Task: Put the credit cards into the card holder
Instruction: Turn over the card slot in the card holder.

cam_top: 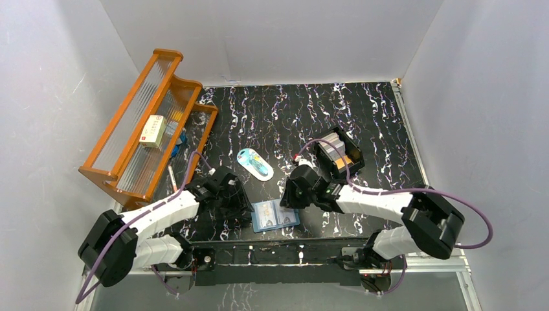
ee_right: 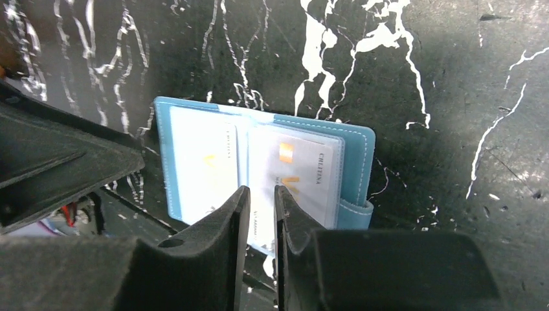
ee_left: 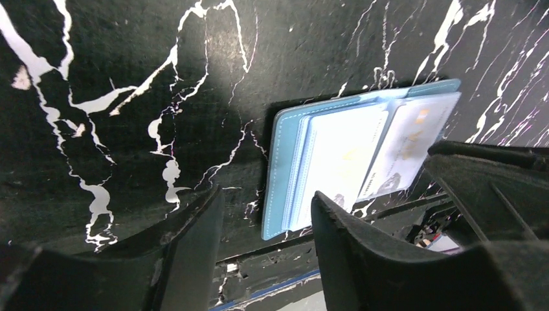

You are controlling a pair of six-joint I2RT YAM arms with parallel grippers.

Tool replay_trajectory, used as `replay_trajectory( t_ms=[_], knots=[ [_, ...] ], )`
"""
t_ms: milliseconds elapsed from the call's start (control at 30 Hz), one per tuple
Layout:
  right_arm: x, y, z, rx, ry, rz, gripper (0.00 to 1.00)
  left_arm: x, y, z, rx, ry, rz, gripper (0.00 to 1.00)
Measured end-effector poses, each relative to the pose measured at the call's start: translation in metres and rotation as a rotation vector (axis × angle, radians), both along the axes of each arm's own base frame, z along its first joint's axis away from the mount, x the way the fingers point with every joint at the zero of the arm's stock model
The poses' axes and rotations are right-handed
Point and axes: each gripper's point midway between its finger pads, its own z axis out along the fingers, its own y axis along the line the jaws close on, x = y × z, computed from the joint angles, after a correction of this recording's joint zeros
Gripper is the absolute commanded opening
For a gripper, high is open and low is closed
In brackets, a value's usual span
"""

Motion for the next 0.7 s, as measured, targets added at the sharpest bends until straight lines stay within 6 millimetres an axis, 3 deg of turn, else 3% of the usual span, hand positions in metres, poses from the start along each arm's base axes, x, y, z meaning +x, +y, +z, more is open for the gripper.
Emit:
replay_trajectory(
  t_ms=[167,333,533,700],
  knots=[
    [-0.002,-0.002,-0.02,-0.052,0.025,0.021,0.26,-0.007,-0.007,-0.012,-0.051,0.026,-0.024,0.53],
    [-0.001,0.002,-0.021,-0.027,0.014,0.021,0.26,-0.003,-0.028,-0.009,-0.169,-0.003,-0.07,0.54],
    [-0.002,0.005,-0.023,0.021,0.019,0.008,0.26,-0.003,-0.045,-0.003,-0.292,-0.031,-0.105,0.39],
    [-0.003,0.006,-0.023,0.035,0.02,0.0,0.26,0.002,-0.057,0.013,-0.383,-0.086,-0.119,0.26]
  ],
)
